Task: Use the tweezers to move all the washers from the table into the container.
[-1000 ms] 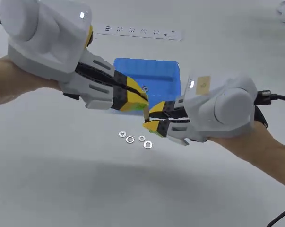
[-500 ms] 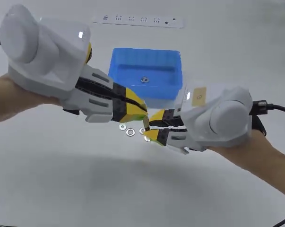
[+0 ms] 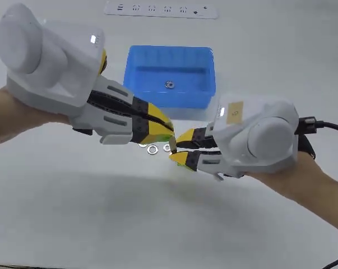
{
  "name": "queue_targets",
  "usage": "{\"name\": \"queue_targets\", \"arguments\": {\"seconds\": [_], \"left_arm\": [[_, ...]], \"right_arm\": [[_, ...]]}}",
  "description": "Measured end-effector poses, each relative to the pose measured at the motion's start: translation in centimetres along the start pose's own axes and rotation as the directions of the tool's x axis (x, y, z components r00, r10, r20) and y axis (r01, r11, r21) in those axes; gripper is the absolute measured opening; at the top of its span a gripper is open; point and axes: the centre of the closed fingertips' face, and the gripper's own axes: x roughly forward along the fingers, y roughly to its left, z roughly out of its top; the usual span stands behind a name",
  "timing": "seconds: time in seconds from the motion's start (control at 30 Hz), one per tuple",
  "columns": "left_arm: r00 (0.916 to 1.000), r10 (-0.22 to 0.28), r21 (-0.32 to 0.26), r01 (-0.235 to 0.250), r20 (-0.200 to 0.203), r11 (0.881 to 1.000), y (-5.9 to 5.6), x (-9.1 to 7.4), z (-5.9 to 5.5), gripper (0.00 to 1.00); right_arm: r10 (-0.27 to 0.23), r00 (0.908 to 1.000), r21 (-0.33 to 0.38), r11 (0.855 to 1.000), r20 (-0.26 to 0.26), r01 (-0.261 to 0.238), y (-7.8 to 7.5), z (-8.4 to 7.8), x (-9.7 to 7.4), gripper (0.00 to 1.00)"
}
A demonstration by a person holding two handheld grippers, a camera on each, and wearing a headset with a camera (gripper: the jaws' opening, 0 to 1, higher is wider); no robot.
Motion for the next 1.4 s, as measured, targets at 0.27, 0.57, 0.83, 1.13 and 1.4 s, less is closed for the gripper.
{"name": "queue_targets", "arguments": {"seconds": [0.27,0.57,0.83,1.13,1.4], "left_arm": [[0.9999,-0.001,0.006,0.001,-0.011,1.0,-0.27,0.46,0.06,0.06],[0.9999,0.001,0.01,0.0,-0.017,1.0,-0.29,0.34,-0.06,0.06],[0.9995,0.001,0.011,0.0,-0.033,1.0,-0.28,0.56,-0.47,0.07],[0.9991,0.01,0.037,-0.009,-0.042,0.999,-0.35,0.51,-0.61,0.07],[0.9997,0.02,0.035,-0.019,-0.016,0.999,-0.18,-0.2,0.08,0.07]], "right_arm": [[0.006,1.0,0.005,1.0,-0.004,-0.005,0.16,-0.28,0.21,0.12],[0.007,1.0,0.006,1.0,-0.004,-0.007,0.2,-0.37,0.33,0.12],[0.006,1.0,-0.01,1.0,0.001,-0.006,0.36,-0.39,0.38,0.1],[0.002,1.0,-0.011,1.0,-0.007,-0.002,0.4,-0.36,0.34,0.1],[-0.01,0.9999,-0.015,1.0,0.007,0.01,0.06,0.42,-0.27,0.1]]}}
